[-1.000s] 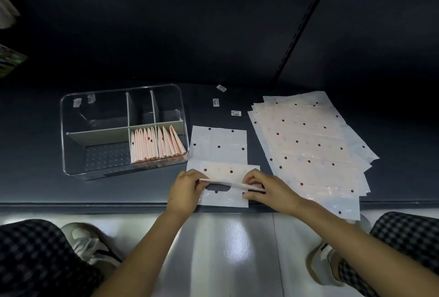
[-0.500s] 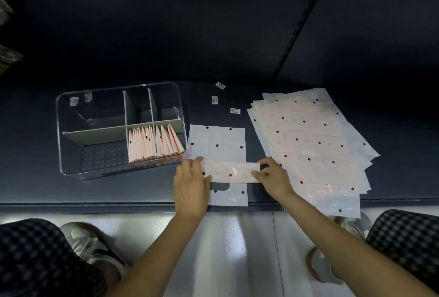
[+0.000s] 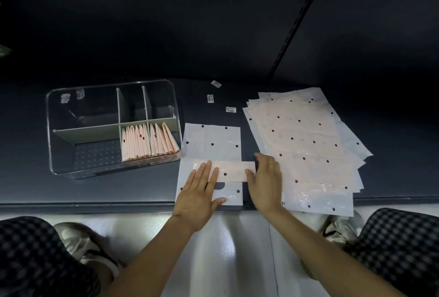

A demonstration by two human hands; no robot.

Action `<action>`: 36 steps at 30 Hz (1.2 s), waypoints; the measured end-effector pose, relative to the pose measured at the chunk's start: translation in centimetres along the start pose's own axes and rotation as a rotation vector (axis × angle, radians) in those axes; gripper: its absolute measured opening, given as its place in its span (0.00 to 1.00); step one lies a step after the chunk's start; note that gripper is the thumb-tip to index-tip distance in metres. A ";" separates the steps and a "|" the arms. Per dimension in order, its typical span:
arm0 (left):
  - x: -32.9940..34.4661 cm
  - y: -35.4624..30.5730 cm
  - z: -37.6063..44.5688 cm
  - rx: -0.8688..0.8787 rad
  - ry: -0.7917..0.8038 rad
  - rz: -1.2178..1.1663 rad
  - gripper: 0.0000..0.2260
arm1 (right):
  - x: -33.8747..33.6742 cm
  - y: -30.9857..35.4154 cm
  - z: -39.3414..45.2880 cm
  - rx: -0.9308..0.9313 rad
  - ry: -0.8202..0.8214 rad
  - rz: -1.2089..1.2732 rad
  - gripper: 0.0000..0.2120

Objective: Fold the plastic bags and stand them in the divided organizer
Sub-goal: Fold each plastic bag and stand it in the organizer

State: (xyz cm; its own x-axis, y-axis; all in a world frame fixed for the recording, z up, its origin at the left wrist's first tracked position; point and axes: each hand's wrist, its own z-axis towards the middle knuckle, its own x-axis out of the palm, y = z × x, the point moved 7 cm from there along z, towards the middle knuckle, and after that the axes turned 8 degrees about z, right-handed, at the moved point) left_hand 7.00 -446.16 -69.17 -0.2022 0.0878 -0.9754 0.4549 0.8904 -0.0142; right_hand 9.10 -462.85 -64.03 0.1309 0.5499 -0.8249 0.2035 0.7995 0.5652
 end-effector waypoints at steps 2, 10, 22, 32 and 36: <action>-0.1 0.0 0.1 0.000 0.000 -0.003 0.32 | 1.7 2.8 -1.5 -0.209 0.094 0.034 0.21; 0.0 0.1 0.0 0.024 0.017 -0.007 0.31 | 7.1 2.8 -2.9 -0.339 0.509 -0.137 0.29; 0.3 0.4 0.2 0.026 -0.013 -0.095 0.33 | 1.3 0.5 2.3 -0.143 0.243 -0.064 0.15; -0.7 1.1 0.5 0.043 -0.045 -0.193 0.30 | 2.3 0.6 4.9 -0.043 0.519 -0.326 0.09; -2.4 0.8 0.1 0.045 -0.133 -0.216 0.27 | 2.0 1.1 4.0 -0.095 0.544 -0.365 0.09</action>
State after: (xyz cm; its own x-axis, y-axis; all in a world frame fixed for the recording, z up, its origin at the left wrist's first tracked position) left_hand 7.91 -445.68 -66.82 -0.1848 -0.1646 -0.9689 0.4526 0.8609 -0.2325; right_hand 13.45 -461.87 -65.06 -0.4438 0.2636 -0.8565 0.0525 0.9618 0.2688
